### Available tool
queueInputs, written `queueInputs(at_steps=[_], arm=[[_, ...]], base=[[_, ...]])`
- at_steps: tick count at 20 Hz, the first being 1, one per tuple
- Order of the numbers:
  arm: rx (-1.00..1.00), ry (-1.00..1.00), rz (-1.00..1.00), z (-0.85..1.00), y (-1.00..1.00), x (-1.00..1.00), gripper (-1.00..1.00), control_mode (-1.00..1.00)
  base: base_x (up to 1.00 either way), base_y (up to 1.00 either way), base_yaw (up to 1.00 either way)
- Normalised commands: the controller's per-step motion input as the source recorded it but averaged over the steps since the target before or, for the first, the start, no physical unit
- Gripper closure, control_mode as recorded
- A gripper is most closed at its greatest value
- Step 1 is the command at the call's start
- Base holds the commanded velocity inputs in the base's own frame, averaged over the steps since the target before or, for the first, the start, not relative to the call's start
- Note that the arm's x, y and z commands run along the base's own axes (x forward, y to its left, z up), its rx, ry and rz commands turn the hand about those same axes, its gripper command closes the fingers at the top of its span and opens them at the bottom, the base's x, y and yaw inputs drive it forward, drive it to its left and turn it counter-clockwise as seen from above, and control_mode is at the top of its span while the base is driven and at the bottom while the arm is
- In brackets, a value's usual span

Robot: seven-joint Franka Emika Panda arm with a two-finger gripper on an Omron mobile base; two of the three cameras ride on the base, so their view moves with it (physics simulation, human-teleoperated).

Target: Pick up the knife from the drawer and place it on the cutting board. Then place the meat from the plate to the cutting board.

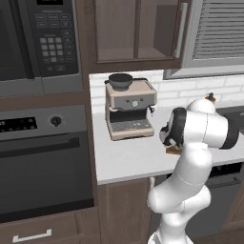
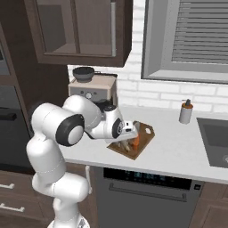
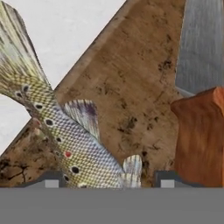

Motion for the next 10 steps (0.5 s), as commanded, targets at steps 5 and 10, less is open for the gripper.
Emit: queueInputs(at_steps=[5,10], arm=[[0.0,-0.04,0.01,0.01,0.02,-0.05,-1.0,-1.0],[0.0,-0.14,0.0,0.5,0.28,-0.71,-1.0,-1.0]], base=[[0.0,0.0,0.0],[0.0,0.0,0.0]])
